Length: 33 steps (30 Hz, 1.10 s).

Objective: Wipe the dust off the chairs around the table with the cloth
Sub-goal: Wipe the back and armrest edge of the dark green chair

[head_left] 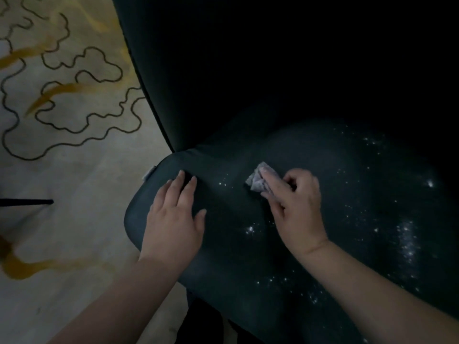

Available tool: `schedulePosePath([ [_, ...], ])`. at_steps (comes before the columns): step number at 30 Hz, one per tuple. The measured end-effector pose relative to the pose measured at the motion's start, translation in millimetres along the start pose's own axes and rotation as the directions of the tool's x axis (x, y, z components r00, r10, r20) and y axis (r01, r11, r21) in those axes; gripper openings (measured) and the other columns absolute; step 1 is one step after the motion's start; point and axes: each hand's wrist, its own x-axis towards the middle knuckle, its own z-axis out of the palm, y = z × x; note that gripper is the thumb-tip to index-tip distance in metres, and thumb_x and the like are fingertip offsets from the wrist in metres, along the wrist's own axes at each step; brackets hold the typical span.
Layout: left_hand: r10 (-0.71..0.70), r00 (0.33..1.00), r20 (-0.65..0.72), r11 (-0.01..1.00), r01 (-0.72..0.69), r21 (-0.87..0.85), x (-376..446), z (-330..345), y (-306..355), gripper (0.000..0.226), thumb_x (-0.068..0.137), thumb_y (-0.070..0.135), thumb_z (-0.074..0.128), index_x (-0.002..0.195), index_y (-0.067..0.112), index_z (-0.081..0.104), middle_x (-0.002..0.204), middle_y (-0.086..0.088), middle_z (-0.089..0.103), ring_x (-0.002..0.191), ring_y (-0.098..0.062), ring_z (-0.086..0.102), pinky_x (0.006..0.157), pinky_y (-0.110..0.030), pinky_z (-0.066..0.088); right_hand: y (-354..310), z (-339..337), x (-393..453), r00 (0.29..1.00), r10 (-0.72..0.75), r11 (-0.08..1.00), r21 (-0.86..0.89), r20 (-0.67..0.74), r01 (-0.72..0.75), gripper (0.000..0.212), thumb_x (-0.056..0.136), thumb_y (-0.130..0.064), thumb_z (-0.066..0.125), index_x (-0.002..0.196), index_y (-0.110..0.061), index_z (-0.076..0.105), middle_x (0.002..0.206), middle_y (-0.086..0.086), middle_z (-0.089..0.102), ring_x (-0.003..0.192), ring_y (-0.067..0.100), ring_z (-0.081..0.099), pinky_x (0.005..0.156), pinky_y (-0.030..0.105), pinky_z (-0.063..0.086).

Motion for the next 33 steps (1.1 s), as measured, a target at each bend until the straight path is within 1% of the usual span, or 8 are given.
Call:
schedulePosePath([
  [2, -0.001, 1.0, 0.001, 1.0, 0.001, -0.007, -1, 1, 0, 0.065, 0.09, 0.032, 0.06, 0.148, 0.017, 0.035, 0.156, -0.005, 0.028, 0.14, -0.029, 0.026, 0.116, -0.042, 0.024, 5, 0, 19, 0.995, 0.079, 0.997, -0.004, -0.06, -0.08, 0.055, 0.081, -0.005, 0.07, 0.131, -0.025, 0.058, 0.103, 0.011, 0.044, 0.093, 0.025, 0.04, 0.078, 0.048, 0.048],
  [5, 0.0, 1.0, -0.004, 1.0, 0.0, -0.013, -2, 1, 1, 0.066, 0.089, 0.031, 0.061, 0.148, 0.016, 0.035, 0.156, -0.006, 0.028, 0.14, -0.03, 0.026, 0.116, -0.042, 0.024, -5, 7, 55, 0.967, 0.228, 0.974, 0.029, -0.114, -0.226, 0.048, 0.088, -0.017, 0.066, 0.134, -0.026, 0.055, 0.107, 0.011, 0.043, 0.097, 0.027, 0.041, 0.088, 0.047, 0.046],
  [11, 0.022, 1.0, 0.012, 1.0, -0.022, 0.017, -4, 0, 0, 0.067, 0.09, 0.03, 0.06, 0.149, 0.016, 0.032, 0.158, -0.006, 0.024, 0.142, -0.029, 0.023, 0.117, -0.037, 0.017, -15, 1, 2, 0.999, -0.034, 0.999, -0.004, 0.033, 0.034, 0.046, 0.085, -0.019, 0.064, 0.13, -0.029, 0.059, 0.098, 0.006, 0.047, 0.088, 0.021, 0.041, 0.074, 0.039, 0.045],
  [18, 0.017, 1.0, -0.013, 1.0, -0.016, 0.015, -5, 1, 1, 0.067, 0.089, 0.028, 0.061, 0.148, 0.014, 0.035, 0.156, -0.006, 0.028, 0.14, -0.031, 0.027, 0.116, -0.038, 0.02, -37, 19, 59, 0.992, 0.127, 0.99, -0.061, -0.017, -0.128, 0.046, 0.088, -0.02, 0.064, 0.131, -0.035, 0.057, 0.108, 0.009, 0.047, 0.098, 0.027, 0.043, 0.081, 0.035, 0.038],
  [24, 0.046, 0.999, 0.012, 0.997, -0.047, 0.057, -7, -1, -2, 0.068, 0.089, 0.03, 0.061, 0.149, 0.014, 0.033, 0.157, -0.007, 0.027, 0.139, -0.03, 0.027, 0.116, -0.037, 0.018, -40, 5, 8, 0.974, -0.174, 0.982, -0.044, 0.145, 0.182, 0.042, 0.085, -0.024, 0.046, 0.121, -0.027, 0.067, 0.091, 0.013, 0.055, 0.079, 0.031, 0.05, 0.068, 0.036, 0.04],
  [27, 0.054, 0.998, 0.012, 0.997, -0.054, 0.061, -9, -2, -3, 0.068, 0.09, 0.03, 0.061, 0.149, 0.015, 0.032, 0.157, -0.006, 0.026, 0.138, -0.029, 0.027, 0.116, -0.036, 0.018, -21, 0, 24, 0.996, -0.077, 0.992, -0.093, 0.051, 0.082, 0.04, 0.085, -0.017, 0.057, 0.124, -0.027, 0.066, 0.092, 0.014, 0.052, 0.082, 0.031, 0.047, 0.069, 0.038, 0.042],
  [30, 0.048, 0.999, -0.005, 0.997, -0.048, 0.06, -10, -2, -1, 0.067, 0.089, 0.03, 0.061, 0.149, 0.014, 0.034, 0.156, -0.006, 0.028, 0.137, -0.029, 0.029, 0.116, -0.036, 0.019, -31, 17, 52, 0.997, 0.074, 0.991, -0.114, -0.021, -0.076, 0.041, 0.086, -0.017, 0.066, 0.123, -0.031, 0.064, 0.1, 0.012, 0.05, 0.09, 0.03, 0.045, 0.075, 0.033, 0.034],
  [33, 0.055, 0.998, -0.005, 0.996, -0.054, 0.068, -10, 0, -2, 0.066, 0.089, 0.028, 0.06, 0.148, 0.013, 0.034, 0.156, -0.007, 0.028, 0.137, -0.029, 0.029, 0.114, -0.033, 0.016, -50, 26, 30, 0.997, -0.053, 0.993, -0.106, 0.063, 0.059, 0.04, 0.084, -0.019, 0.061, 0.121, -0.033, 0.064, 0.098, 0.008, 0.051, 0.087, 0.027, 0.045, 0.071, 0.031, 0.031],
])
